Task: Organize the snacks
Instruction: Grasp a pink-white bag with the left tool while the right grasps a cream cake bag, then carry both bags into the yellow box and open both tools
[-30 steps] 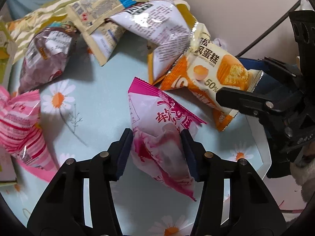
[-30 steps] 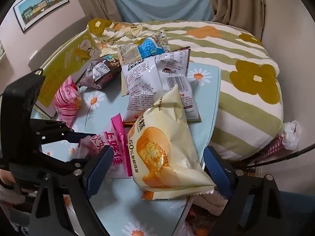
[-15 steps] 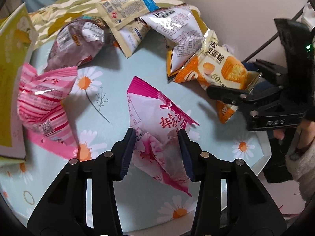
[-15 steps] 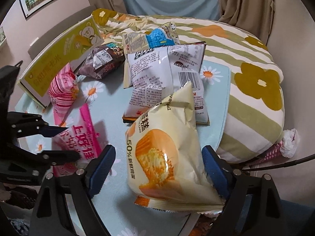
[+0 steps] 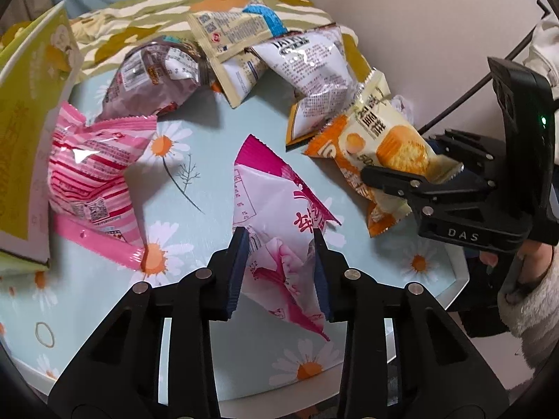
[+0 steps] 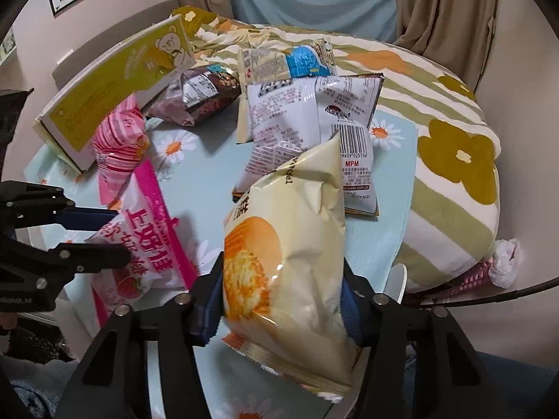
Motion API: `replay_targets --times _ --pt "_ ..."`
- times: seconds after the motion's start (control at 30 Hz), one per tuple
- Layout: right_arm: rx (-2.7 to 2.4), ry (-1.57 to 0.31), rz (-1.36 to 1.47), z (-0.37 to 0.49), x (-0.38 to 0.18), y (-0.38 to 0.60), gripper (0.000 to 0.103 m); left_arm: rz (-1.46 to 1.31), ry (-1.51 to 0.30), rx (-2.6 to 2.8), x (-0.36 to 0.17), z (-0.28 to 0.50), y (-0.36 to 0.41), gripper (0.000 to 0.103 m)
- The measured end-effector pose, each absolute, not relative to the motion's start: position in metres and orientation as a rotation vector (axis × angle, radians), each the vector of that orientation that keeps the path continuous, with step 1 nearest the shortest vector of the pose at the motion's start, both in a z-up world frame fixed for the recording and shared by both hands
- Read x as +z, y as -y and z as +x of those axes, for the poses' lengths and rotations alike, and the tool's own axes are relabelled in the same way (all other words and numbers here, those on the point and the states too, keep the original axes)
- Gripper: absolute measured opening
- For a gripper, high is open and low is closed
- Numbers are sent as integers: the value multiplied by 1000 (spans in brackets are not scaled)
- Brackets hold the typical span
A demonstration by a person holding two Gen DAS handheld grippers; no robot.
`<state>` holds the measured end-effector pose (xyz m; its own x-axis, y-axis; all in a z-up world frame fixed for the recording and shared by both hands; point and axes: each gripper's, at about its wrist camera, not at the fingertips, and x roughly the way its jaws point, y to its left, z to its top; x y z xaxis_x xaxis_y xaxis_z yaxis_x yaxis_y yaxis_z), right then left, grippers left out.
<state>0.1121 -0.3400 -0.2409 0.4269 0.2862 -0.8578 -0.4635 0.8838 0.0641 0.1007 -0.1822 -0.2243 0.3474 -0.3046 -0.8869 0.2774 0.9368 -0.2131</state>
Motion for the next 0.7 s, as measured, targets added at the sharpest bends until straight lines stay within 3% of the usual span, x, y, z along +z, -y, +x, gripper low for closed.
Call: replay_targets --times 0.3,0.7 --pt "465 -992 -144 96 -215 346 50 -65 -1091 -382 -193 93 173 32" --pt "511 -864 -107 102 -122 310 50 -146 -894 -309 -94 92 108 32"
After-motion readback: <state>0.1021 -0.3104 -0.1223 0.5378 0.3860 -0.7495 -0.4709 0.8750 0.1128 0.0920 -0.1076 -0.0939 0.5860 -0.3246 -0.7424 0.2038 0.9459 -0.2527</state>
